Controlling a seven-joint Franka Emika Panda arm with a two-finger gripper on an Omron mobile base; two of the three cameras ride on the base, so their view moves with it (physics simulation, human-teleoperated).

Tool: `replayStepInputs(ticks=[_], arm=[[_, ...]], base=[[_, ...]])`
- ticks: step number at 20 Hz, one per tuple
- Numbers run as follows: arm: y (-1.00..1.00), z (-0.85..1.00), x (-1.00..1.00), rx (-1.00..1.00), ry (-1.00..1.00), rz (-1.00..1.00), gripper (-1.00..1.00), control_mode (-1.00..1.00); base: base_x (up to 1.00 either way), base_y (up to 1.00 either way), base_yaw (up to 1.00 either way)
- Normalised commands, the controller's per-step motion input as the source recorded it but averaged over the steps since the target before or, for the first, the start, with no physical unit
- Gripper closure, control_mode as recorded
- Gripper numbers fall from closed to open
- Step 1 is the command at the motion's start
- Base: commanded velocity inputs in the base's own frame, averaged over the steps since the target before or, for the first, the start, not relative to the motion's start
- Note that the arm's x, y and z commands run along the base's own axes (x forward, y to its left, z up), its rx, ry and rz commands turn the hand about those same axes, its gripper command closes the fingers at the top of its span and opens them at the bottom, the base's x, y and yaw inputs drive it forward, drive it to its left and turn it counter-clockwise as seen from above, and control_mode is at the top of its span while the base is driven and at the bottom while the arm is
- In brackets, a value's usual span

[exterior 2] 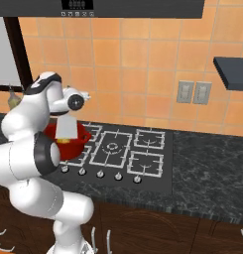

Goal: Put the squash and lemon in the pot. Retrieve the spatula and lightly stir the vegetables in the pot.

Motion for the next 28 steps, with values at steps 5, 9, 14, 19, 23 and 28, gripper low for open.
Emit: replayStepInputs(ticks=[5,9,14,19,23,28], arm=[[0.01,-0.03,0.22,0.03,-0.08,0.0,1.0,-1.0],[0.13,-0.3,0.0,0.01,-0.14,0.0,1.0,-1.0],[0.13,-0.33,0.0,0.0,-0.09,0.0,1.0,-1.0],[0.0,-0.25,-0.02,0.0,0.0,0.0,1.0,-1.0],[0.0,-0.22,-0.09,0.0,-0.01,0.0,1.0,-1.0],[0.0,-0.07,-0.23,0.0,-0.03,0.0,1.0,-1.0]], base=[[0.0,0.0,0.0],[0.0,0.0,0.0],[0.0,0.0,0.0],[0.0,0.0,0.0],[0.0,0.0,0.0],[0.0,0.0,0.0]])
